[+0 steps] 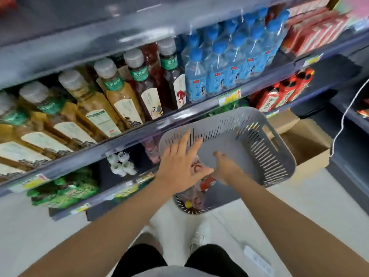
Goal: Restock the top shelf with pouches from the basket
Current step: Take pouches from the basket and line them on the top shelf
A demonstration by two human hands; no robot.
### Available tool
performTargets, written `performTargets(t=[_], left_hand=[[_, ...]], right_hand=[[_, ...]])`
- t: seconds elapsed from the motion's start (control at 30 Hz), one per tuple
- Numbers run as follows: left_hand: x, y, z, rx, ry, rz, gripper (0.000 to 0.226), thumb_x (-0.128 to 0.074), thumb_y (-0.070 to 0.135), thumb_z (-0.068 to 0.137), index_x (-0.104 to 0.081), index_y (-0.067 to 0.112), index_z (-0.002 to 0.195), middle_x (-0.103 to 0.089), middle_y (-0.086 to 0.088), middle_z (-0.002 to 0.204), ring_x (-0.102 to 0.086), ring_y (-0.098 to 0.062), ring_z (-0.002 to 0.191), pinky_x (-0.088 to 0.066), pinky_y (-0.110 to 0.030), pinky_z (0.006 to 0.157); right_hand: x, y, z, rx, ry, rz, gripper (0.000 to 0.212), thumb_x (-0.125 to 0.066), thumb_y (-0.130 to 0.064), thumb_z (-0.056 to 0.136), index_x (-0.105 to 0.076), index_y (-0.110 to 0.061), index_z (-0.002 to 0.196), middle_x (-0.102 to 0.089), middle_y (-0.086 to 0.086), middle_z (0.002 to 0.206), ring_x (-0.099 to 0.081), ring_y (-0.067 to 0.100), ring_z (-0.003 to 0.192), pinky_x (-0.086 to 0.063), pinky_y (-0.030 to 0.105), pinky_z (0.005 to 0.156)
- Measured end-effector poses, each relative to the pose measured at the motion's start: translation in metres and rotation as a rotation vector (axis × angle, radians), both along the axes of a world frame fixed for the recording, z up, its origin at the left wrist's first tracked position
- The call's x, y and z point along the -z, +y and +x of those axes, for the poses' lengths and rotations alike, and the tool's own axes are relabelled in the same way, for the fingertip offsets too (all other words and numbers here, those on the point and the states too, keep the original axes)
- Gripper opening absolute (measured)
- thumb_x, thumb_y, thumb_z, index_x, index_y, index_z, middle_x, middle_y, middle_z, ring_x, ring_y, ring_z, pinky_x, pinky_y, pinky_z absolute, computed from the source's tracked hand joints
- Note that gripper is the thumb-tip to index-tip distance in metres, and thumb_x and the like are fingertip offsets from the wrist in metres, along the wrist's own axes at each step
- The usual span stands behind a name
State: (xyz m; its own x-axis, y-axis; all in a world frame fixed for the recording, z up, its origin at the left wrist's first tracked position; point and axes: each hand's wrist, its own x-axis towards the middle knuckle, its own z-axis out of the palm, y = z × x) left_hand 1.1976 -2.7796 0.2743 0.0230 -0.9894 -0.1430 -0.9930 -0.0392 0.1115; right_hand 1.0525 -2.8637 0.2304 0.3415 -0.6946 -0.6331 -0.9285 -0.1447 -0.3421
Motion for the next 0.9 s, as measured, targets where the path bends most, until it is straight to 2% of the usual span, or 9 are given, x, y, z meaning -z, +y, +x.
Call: performTargets(t=[0.1,0.13,0.2,0.23,0.3,0.37,0.47,0.57,0.9], left_hand=[[0.01,-0.006,-0.004,0.012,0.02,0.027,0.085,-0.023,0.078,0.084,-0.014,0.028,0.153,-0.005,-0.012,0.16,-0.028,-0.034,0.137,-0.026,-0.046,0.109],[0.012,-0.007,-0.007,0.022,0.03,0.036,0.083,-0.029,0.075,0.086,-0.015,0.027,0.152,-0.007,-0.012,0.16,-0.028,-0.034,0.136,-0.026,-0.046,0.109],[0.017,-0.006,-0.014,0.08,0.027,0.04,0.078,-0.041,0.065,0.089,-0.02,0.024,0.151,-0.013,-0.012,0.158,-0.029,-0.034,0.135,-0.026,-0.046,0.109],[0.02,-0.006,-0.017,0.109,0.026,0.047,0.076,-0.046,0.058,0.089,-0.021,0.023,0.151,-0.015,-0.013,0.157,-0.029,-0.034,0.136,-0.026,-0.047,0.109],[0.027,-0.006,-0.019,0.13,0.031,0.093,0.079,-0.053,0.045,0.087,-0.014,0.022,0.152,-0.009,-0.013,0.159,-0.021,-0.035,0.139,-0.022,-0.048,0.112],[0.036,-0.006,-0.017,0.111,0.027,0.142,0.086,-0.054,0.04,0.084,-0.005,0.022,0.152,-0.002,-0.012,0.159,-0.015,-0.034,0.141,-0.02,-0.047,0.114],[0.041,-0.003,-0.015,0.054,0.02,0.217,0.094,-0.058,0.042,0.08,-0.003,0.017,0.152,-0.023,-0.012,0.151,-0.031,-0.032,0.132,-0.029,-0.042,0.106],[0.047,-0.007,-0.017,0.047,0.02,0.361,0.074,-0.061,0.041,0.08,-0.03,0.011,0.141,-0.04,-0.01,0.131,-0.044,-0.028,0.117,-0.034,-0.038,0.097],[0.087,-0.028,-0.027,0.258,-0.016,0.796,0.054,-0.072,0.049,0.071,-0.061,0.018,0.114,-0.057,-0.001,0.105,-0.055,-0.023,0.101,-0.048,-0.035,0.085]], right_hand=[[0.036,-0.001,0.015,-0.013,0.03,0.022,0.057,-0.043,-0.034,0.096,-0.026,-0.007,0.144,-0.04,0.015,0.138,-0.045,0.029,0.128,-0.04,0.039,0.101],[0.045,0.0,0.021,0.018,0.005,0.027,0.058,-0.027,-0.039,0.098,-0.028,-0.003,0.143,-0.044,0.012,0.131,-0.05,0.016,0.124,-0.043,0.029,0.099],[0.061,0.003,0.03,0.04,-0.063,0.029,0.066,-0.016,-0.045,0.099,-0.034,0.003,0.14,-0.051,-0.003,0.108,-0.055,-0.02,0.095,-0.044,0.003,0.074],[0.078,0.006,0.03,0.051,-0.05,-0.025,0.077,-0.027,-0.059,0.093,-0.034,0.001,0.141,-0.053,-0.004,0.109,-0.055,-0.02,0.096,-0.043,0.001,0.069],[0.102,0.008,0.037,0.106,-0.104,0.021,0.094,-0.03,-0.076,0.079,-0.028,-0.008,0.145,-0.045,0.009,0.139,-0.048,0.014,0.127,-0.043,0.019,0.093],[0.12,0.005,0.045,0.03,-0.054,0.0,0.066,-0.039,-0.051,0.093,-0.021,-0.017,0.147,-0.031,0.012,0.147,-0.037,0.03,0.133,-0.037,0.04,0.103],[0.114,-0.006,0.062,0.042,0.053,0.035,0.055,-0.042,-0.036,0.094,-0.024,-0.021,0.144,-0.033,0.01,0.138,-0.038,0.03,0.127,-0.039,0.045,0.1],[0.12,-0.012,0.061,-0.044,0.116,0.054,0.057,-0.048,-0.024,0.093,-0.021,-0.018,0.143,-0.031,0.014,0.136,-0.034,0.036,0.126,-0.044,0.052,0.095],[0.126,-0.04,-0.004,0.325,0.237,0.068,0.11,-0.081,-0.052,0.062,-0.018,-0.018,0.146,-0.029,0.015,0.137,-0.035,0.038,0.128,-0.037,0.045,0.102]])
